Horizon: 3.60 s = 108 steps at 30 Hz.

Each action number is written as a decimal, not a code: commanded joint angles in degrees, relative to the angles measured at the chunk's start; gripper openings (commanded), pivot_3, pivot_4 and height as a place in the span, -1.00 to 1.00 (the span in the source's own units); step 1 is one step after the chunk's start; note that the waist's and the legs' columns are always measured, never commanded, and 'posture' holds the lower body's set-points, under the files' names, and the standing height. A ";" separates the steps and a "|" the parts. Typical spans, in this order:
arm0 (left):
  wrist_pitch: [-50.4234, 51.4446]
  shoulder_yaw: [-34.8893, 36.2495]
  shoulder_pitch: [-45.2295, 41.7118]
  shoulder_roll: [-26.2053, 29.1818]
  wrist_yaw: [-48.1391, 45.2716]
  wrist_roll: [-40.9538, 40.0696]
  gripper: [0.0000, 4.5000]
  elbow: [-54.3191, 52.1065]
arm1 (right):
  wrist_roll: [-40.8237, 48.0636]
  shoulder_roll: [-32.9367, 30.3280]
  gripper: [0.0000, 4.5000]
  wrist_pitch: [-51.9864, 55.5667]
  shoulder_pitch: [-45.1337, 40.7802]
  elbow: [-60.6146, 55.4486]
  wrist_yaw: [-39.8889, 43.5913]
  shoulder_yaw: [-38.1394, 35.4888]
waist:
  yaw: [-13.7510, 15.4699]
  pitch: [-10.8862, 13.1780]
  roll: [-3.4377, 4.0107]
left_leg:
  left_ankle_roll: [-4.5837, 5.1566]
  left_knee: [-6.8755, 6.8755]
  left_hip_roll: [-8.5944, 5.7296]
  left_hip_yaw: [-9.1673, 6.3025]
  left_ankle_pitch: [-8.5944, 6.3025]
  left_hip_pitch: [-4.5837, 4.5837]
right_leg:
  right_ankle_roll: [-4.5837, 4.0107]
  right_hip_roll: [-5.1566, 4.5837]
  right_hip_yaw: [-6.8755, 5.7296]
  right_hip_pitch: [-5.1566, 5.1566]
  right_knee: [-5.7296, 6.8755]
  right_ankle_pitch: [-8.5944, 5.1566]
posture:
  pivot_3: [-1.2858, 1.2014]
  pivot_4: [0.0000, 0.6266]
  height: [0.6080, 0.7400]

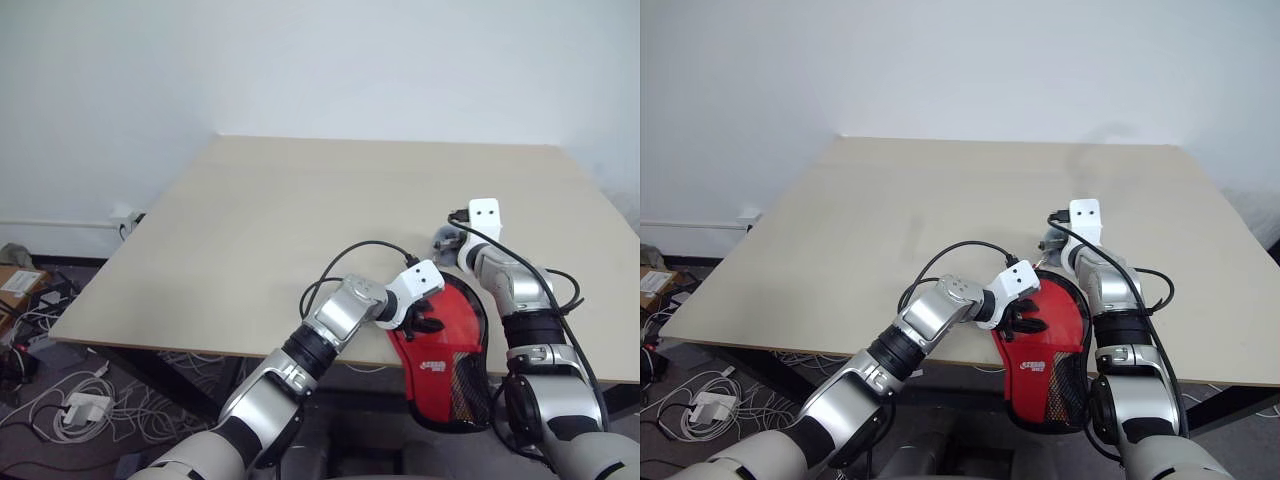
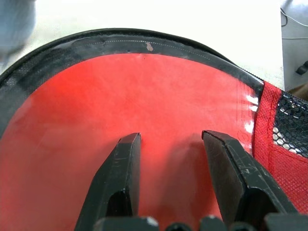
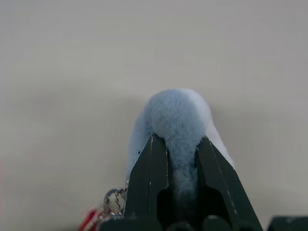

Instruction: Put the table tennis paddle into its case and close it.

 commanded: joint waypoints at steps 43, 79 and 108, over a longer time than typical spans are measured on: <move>2.28 -3.02 1.22 -2.17 -1.63 0.91 -0.06 8.34 | 17.49 -32.62 -0.96 9.14 69.73 -46.51 42.77 -30.29 | 5.22 -0.01 -0.18 | 1.25 0.82 -0.57 0.32 -0.88 -0.85 | 1.02 -1.67 -0.85 0.49 -0.55 -0.87 | 0.03 -1.00 1.00; 1.74 -3.89 -0.22 -4.37 -2.84 0.54 -0.06 11.15 | 11.47 -30.61 -0.98 -16.42 100.50 -49.79 59.81 -26.57 | 5.93 -1.73 -1.08 | 1.87 0.86 -0.25 1.87 -1.53 -1.11 | 1.23 -2.54 -1.10 0.85 -1.14 -1.13 | 0.03 -1.00 1.00; -1.40 2.61 -1.89 1.17 -7.88 -2.62 -0.06 8.34 | 31.56 -32.89 0.55 4.55 71.90 -57.54 48.61 -40.27 | 3.57 -1.64 -1.06 | 2.10 0.98 -0.17 2.55 -1.67 -1.19 | 1.51 -3.05 -1.29 0.77 -1.23 -1.29 | 0.03 -1.00 1.00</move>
